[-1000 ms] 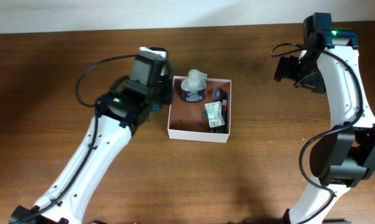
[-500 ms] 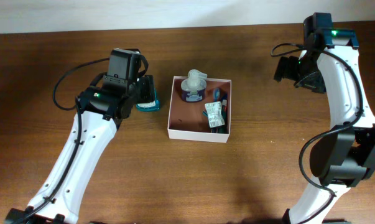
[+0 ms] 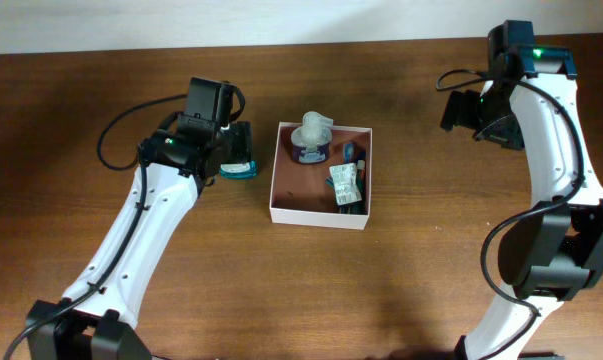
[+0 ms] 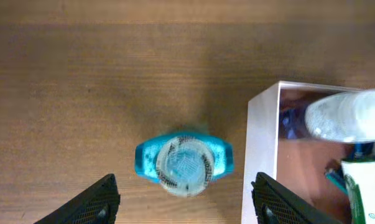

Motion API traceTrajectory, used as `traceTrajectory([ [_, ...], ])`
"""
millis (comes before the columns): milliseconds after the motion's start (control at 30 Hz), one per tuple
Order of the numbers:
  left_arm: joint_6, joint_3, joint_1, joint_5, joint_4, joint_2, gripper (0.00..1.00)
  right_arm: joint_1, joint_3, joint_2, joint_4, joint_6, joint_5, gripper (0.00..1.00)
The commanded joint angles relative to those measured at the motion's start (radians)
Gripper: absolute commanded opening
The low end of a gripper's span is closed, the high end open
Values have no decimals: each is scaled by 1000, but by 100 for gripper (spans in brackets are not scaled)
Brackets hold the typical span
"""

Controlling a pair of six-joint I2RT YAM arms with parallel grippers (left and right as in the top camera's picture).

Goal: Pack container
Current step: 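Open the left gripper and move it over the blue mouthwash bottle, then lower the left gripper and close it on the mouthwash cap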

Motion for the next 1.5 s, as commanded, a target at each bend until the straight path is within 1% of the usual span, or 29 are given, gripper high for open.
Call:
traceTrajectory([
  [0,8,1,7,-11,33,5,67,0,10,-14,1,1,8,98],
  [67,8,1,7,-11,41,10,63,0,10,-14,1,1,9,98],
  [133,8,1,7,-11,44,19,63,0,10,-14,1,1,8,98],
  [333,8,1,7,-11,44,68,62,0,10,-14,1,1,9,98],
  [733,8,1,7,-15,72,72,62,0,10,-14,1,1,8,98],
  [1200,8,1,7,-15,96,117,61,0,10,-14,1,1,8,98],
  [1367,8,1,7,-15,112,117,55,0,10,-14,1,1,8,98],
  [1467,8,1,7,-15,116,117,54,0,10,-14,1,1,8,98],
])
